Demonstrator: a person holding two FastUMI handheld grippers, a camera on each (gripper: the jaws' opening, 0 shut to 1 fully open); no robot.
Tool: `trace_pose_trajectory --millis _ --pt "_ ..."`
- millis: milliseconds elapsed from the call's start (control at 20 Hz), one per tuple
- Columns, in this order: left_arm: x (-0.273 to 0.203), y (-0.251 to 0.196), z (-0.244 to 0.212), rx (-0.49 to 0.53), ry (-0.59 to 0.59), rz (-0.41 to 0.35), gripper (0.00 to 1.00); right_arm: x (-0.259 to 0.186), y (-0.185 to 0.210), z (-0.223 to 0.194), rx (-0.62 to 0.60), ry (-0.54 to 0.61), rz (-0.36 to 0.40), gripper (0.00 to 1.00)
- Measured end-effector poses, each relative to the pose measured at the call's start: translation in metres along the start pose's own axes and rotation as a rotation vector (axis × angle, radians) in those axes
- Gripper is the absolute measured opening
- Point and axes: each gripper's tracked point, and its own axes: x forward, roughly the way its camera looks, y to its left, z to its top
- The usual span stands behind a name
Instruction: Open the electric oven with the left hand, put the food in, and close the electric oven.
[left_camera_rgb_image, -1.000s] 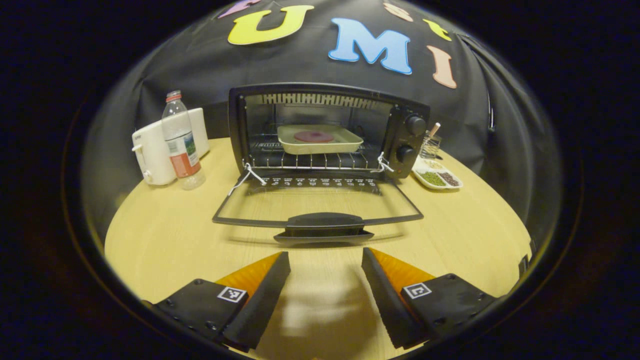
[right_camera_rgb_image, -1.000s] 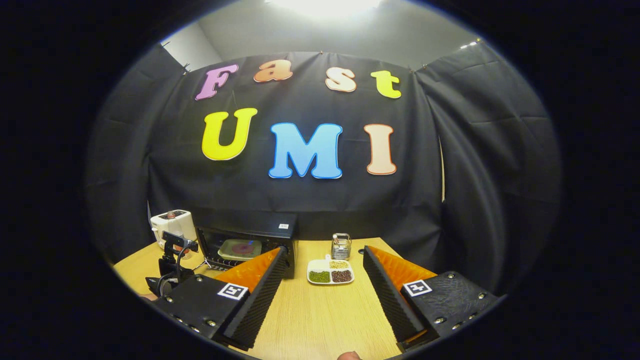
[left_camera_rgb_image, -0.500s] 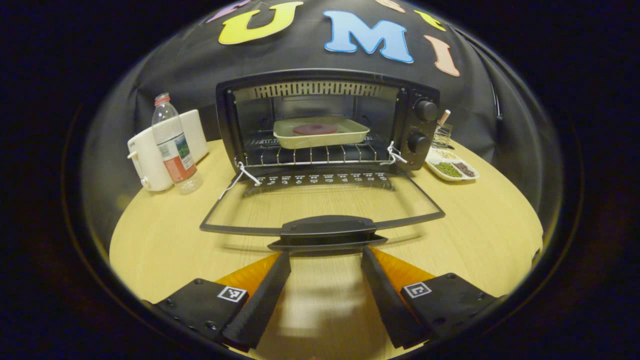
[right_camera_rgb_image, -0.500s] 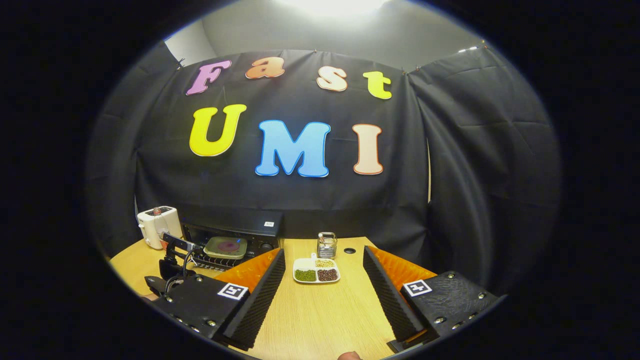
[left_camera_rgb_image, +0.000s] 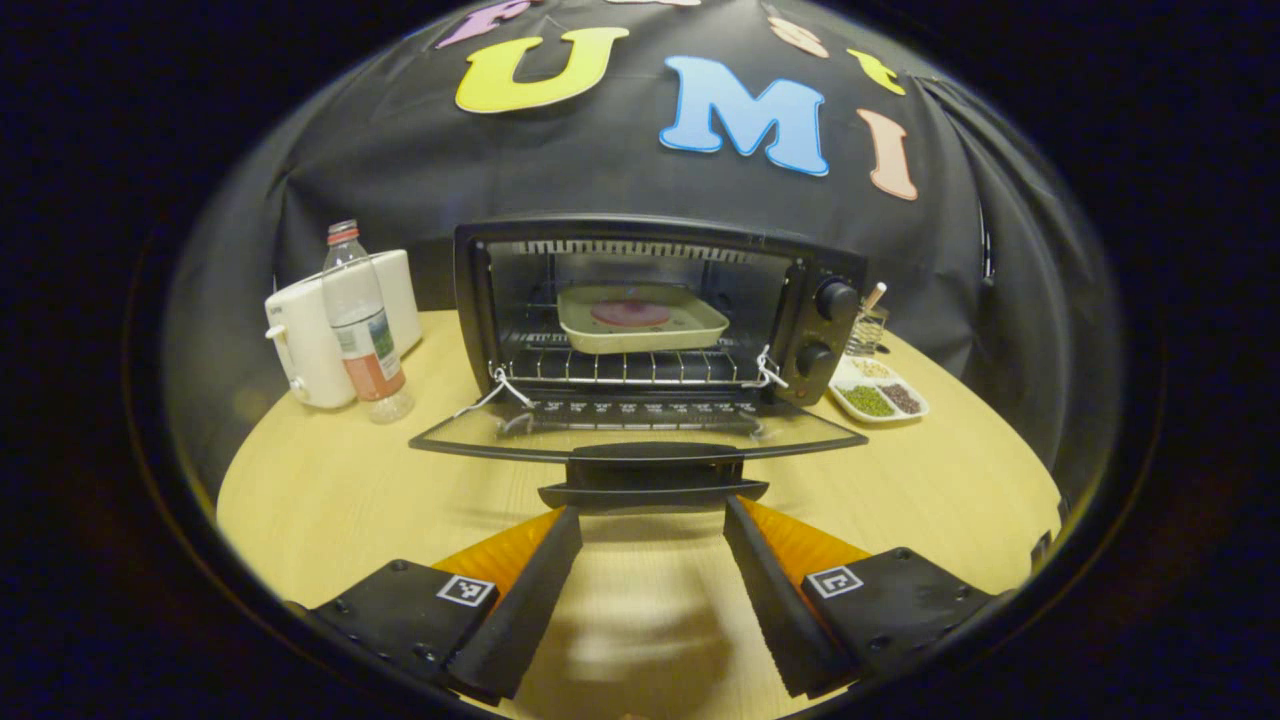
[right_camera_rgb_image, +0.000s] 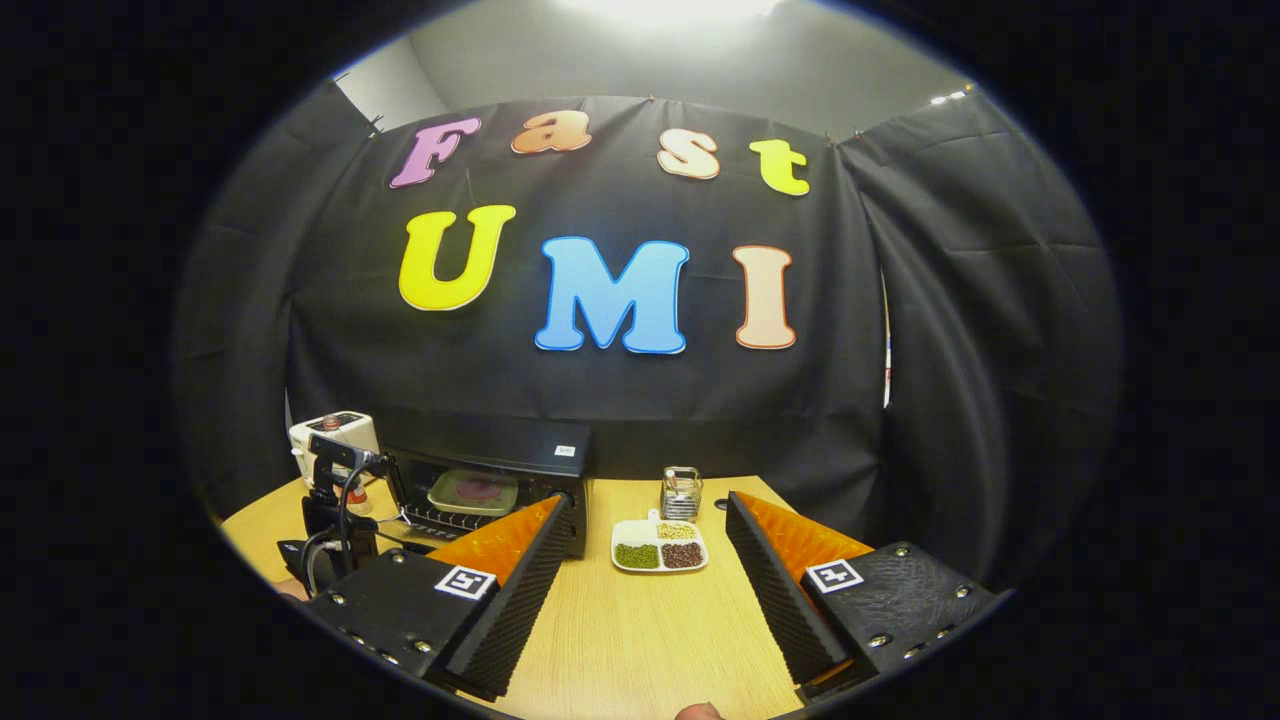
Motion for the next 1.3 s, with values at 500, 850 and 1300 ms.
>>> trace_pose_trajectory --millis 500,850,1300 --pt "-0.005 0.0 0.063 0.074 -0.13 -0.03 0.98 0.007 0.01 0.002 -0.002 0.001 -0.005 0.97" --pt "0.002 -0.001 0.126 0.097 -0.24 -0.036 0.97 0.004 0.004 0.003 -0.01 -0.007 -0.021 0.97" --pt "-0.133 -0.037 0.213 0.076 -0.512 -0.011 0.98 -0.022 -0.024 0.031 0.023 -0.108 0.018 0.97"
